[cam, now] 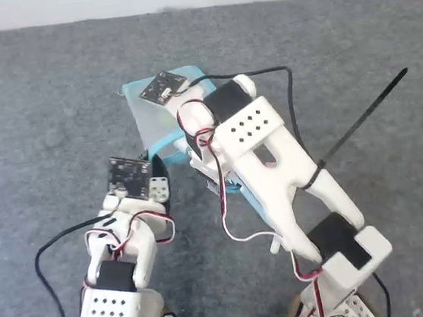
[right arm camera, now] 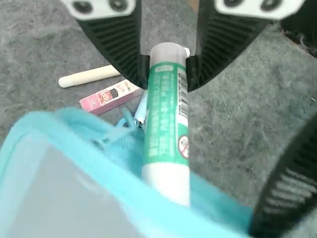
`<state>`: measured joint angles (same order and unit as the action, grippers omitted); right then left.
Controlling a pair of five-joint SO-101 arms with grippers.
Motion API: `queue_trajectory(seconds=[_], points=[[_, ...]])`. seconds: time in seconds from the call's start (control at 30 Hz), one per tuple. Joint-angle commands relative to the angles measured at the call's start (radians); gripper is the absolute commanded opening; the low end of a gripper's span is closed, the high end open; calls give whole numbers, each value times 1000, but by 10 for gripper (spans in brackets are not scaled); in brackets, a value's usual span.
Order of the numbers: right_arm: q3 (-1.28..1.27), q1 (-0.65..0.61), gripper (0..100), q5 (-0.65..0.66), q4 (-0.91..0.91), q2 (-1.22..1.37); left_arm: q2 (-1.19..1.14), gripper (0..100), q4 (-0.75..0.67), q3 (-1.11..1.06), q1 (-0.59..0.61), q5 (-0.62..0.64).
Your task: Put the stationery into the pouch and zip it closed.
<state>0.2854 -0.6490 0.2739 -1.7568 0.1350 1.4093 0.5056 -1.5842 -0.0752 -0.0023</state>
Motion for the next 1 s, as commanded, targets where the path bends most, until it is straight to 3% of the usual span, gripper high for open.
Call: queue_trajectory(seconds=[0.0,0.3,0.57,0.83,0.97], points=[[81,-4,8,-18,-41,4,18,11,-11,2,-86,-55],[201,54,16,-69,-36,48,15,11,-9,2,-100,-55],[201,53,230,-110,-36,36,18,11,-9,2,-100,-55],[199,59,231,-129,-35,-136,20,11,-9,4,-98,-57],[110,147,231,-158,-35,-269,20,11,-14,8,-43,-57]])
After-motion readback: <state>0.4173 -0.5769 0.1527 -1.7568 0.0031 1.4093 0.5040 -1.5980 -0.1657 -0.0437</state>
